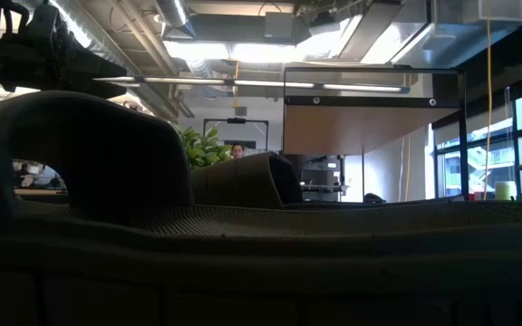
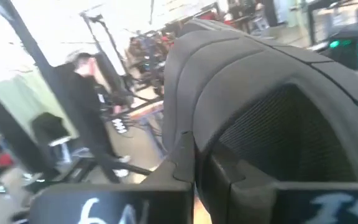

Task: Pick and place slides into the shelf
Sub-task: Put the black slide on the shelf

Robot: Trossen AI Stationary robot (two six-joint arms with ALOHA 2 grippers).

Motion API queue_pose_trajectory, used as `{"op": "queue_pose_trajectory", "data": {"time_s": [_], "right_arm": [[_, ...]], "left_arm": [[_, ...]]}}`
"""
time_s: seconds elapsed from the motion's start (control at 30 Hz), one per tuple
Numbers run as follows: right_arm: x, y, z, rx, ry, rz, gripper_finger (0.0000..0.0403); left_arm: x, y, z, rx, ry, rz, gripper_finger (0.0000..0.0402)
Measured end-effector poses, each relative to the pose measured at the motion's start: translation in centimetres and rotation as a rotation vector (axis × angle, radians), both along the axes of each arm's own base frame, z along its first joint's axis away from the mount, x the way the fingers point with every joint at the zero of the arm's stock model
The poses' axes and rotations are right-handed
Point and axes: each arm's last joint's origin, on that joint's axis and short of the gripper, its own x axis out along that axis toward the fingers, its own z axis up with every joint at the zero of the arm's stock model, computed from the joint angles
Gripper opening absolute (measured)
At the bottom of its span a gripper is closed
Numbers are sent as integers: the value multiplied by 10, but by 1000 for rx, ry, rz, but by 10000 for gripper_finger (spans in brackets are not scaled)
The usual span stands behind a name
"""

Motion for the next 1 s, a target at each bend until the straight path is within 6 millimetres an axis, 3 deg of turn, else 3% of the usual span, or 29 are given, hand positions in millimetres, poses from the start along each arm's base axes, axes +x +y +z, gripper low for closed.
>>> {"op": "queue_pose_trajectory", "data": {"time_s": [0.13,0.3,0.5,0.63,0.8,1.0], "right_arm": [[19,-10,17,-60,49,-41,15],[59,-28,25,-46,107,109,15],[121,-74,0,41,239,165,15],[148,-114,-25,127,319,175,15],[154,-167,-49,188,377,42,15],[128,-219,-65,373,376,11,15]], "left_arm": [[0,0,0,-1,0,0,195],[0,0,0,0,0,0,195],[0,0,0,-1,0,0,195],[0,0,0,0,0,0,195],[0,0,0,-1,0,0,195],[0,0,0,-1,0,0,195]]}}
